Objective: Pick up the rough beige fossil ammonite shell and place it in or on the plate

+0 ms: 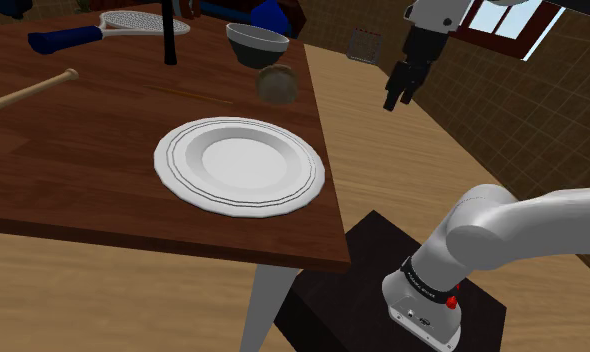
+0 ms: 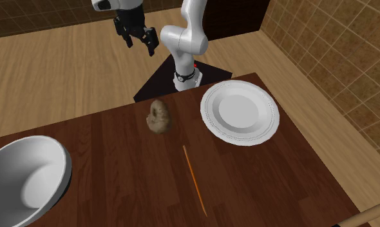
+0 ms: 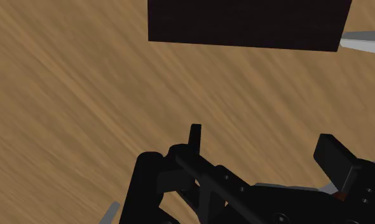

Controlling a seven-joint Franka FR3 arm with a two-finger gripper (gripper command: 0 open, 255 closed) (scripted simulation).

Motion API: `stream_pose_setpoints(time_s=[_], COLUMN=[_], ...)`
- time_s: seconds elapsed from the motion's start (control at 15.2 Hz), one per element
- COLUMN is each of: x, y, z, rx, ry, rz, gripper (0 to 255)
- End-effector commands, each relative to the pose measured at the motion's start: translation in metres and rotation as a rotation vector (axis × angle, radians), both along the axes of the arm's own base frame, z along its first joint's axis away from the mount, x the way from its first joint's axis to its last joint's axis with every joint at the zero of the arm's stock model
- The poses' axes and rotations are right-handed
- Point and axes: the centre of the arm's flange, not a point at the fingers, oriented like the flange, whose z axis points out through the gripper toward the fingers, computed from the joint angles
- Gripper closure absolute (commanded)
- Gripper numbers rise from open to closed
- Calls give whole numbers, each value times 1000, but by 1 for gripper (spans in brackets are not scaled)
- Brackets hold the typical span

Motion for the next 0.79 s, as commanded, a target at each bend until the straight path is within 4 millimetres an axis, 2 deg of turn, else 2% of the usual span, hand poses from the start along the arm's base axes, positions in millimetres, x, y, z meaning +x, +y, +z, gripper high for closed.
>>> stream_pose_setpoints(time_s=[0.0, 0.4, 0.73], x=[0, 50, 84], y=[0, 49, 97], z=[0, 7, 15], rx=[0, -29, -54], ry=[0, -80, -147], rz=[0, 191, 350], gripper=[0, 0, 0])
